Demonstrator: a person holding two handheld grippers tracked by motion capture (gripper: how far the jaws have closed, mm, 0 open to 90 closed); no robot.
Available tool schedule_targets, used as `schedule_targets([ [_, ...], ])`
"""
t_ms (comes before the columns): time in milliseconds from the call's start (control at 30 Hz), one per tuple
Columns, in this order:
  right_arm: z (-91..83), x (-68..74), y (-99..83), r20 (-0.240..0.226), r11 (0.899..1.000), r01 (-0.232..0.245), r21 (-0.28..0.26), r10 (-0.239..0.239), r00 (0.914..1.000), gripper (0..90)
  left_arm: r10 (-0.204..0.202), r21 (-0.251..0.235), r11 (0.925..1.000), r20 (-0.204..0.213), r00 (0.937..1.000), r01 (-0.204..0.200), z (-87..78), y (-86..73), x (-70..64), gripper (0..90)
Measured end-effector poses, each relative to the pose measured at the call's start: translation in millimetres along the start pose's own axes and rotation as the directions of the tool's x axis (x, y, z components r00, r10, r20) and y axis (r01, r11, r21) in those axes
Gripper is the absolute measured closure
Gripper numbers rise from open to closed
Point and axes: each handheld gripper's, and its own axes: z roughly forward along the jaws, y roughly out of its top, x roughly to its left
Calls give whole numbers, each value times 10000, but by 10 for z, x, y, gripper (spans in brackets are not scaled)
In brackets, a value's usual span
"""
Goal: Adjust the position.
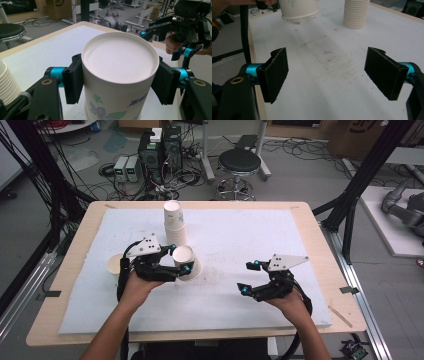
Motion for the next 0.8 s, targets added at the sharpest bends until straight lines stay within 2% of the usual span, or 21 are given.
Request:
schedule_targets([
  [300,127,27,154,-496,9995,302,33,-300,9983,196,-84,-11,10000,305,9995,84,30,-16,-34,343],
  [333,160,36,177,-690,9995,289,-94,-295,9972,196,-72,-7,10000,518,9986,72,51,-14,-49,343],
  [500,214,83,184,-1035,9988,389,-283,-417,9938,196,51,167,9998,1125,9936,-70,148,-11,-111,344],
  [633,217,110,179,-1171,9984,491,-263,-519,9918,196,83,230,9997,1349,9908,-115,212,-4,-141,344],
  [700,208,115,171,-1205,9985,473,-261,-501,9915,196,132,287,9994,1673,9858,-183,270,1,-177,344],
  [800,209,116,159,-1218,9983,505,-289,-536,9911,196,230,358,9989,1934,9809,-304,322,1,-216,344],
])
